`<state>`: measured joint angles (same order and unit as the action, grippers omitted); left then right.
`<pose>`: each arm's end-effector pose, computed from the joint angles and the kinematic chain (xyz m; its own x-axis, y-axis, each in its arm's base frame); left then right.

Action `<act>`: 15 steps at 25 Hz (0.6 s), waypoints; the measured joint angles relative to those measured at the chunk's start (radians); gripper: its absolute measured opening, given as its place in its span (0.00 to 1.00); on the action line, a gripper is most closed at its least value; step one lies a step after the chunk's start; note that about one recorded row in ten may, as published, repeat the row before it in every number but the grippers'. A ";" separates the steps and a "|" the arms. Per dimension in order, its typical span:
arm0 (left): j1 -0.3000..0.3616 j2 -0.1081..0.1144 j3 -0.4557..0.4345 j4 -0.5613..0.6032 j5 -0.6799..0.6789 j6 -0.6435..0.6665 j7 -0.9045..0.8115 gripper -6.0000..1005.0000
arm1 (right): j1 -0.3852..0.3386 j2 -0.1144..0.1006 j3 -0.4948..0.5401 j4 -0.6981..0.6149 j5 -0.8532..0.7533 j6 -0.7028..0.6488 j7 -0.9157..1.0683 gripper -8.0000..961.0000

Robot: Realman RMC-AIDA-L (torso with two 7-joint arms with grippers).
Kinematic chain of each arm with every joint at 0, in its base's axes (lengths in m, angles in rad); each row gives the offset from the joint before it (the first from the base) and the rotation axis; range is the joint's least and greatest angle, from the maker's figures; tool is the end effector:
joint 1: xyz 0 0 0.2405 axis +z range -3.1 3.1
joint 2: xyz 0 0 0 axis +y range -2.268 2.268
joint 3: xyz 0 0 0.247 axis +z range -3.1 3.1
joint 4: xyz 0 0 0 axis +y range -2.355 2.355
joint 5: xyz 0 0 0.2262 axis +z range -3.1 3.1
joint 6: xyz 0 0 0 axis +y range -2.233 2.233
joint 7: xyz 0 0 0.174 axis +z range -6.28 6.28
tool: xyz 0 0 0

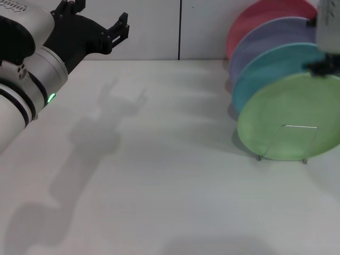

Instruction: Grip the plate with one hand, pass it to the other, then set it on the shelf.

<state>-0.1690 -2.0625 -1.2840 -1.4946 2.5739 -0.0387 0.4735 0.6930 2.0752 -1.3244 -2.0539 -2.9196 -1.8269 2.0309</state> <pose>-0.1278 0.4085 0.0044 0.8547 -0.0118 0.5189 0.4768 -0.3771 -0.7940 0.0625 0.3631 0.1110 0.8304 -0.0236 0.5566 0.3673 -0.7280 -0.5789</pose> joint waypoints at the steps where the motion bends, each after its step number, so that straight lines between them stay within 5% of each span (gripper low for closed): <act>1: 0.000 0.000 0.000 0.000 0.000 0.000 0.000 0.86 | 0.000 0.000 0.000 0.000 0.000 0.000 0.000 0.67; 2: 0.000 0.000 0.000 0.007 0.002 0.014 0.002 0.86 | -0.025 0.001 0.004 0.014 0.002 0.129 0.057 0.69; 6: -0.001 -0.002 -0.007 0.034 0.003 0.059 0.003 0.86 | -0.080 0.004 0.036 0.050 0.076 0.293 0.124 0.76; 11: 0.006 -0.001 -0.014 0.092 0.000 0.211 -0.002 0.86 | -0.228 0.004 0.101 0.085 0.390 0.586 0.150 0.76; 14: 0.018 -0.001 -0.023 0.117 0.000 0.284 -0.004 0.86 | -0.364 0.004 0.079 0.072 0.603 0.769 0.087 0.75; 15: 0.024 -0.001 -0.028 0.149 -0.001 0.354 -0.014 0.86 | -0.461 0.005 0.053 0.082 0.780 0.889 -0.016 0.75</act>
<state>-0.1446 -2.0633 -1.3117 -1.3452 2.5729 0.3151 0.4600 0.2325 2.0804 -1.2710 -1.9715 -2.1399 -0.9383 2.0144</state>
